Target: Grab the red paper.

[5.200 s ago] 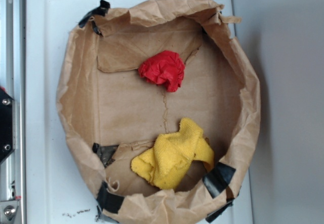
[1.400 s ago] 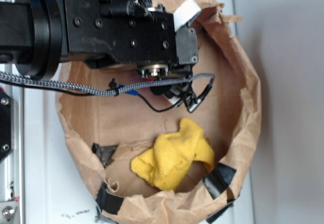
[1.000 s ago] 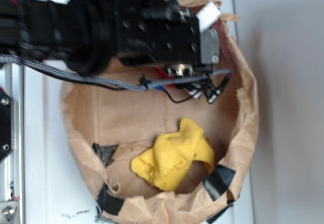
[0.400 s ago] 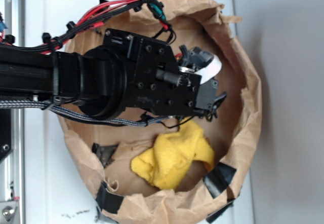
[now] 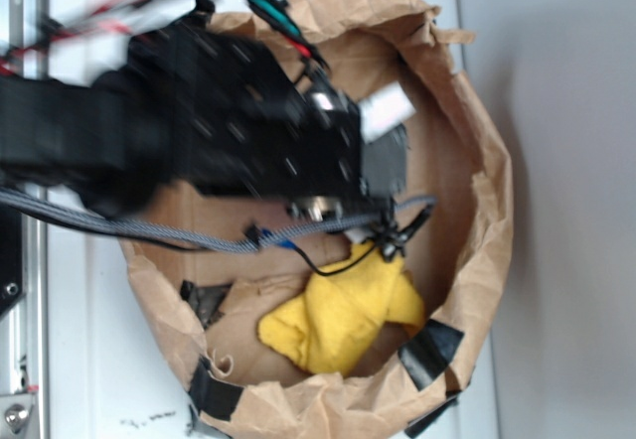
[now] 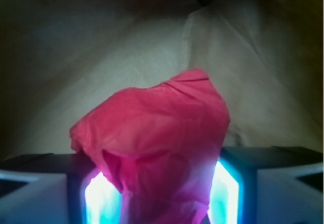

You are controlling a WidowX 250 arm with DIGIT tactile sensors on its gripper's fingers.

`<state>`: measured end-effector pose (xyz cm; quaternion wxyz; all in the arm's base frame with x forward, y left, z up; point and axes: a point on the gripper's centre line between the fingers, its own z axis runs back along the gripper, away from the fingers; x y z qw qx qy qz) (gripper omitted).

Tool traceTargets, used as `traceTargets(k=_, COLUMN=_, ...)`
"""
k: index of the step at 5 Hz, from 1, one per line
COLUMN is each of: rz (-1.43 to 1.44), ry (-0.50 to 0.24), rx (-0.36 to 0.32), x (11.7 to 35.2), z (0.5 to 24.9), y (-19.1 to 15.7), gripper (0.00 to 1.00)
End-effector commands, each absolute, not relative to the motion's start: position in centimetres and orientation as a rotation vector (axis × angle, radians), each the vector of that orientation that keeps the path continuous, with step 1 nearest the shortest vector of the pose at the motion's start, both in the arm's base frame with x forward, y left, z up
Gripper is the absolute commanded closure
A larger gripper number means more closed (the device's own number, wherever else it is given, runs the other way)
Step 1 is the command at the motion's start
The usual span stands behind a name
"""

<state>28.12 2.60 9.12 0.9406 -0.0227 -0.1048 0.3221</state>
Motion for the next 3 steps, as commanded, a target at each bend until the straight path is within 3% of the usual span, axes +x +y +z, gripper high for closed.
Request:
traceTargets(k=1, rz=0.561, ry=-0.214, rx=-0.249, x=28.0, z=17.6, y=4.6, gripper=1.0)
traceTargets(k=2, rz=0.524, ry=-0.185, rx=-0.246, x=28.2, z=18.5, y=5.0, gripper=0.92)
traceTargets(k=3, rz=0.441, ry=-0.196, rx=-0.188, x=29.2, z=18.0, y=5.0, gripper=0.57)
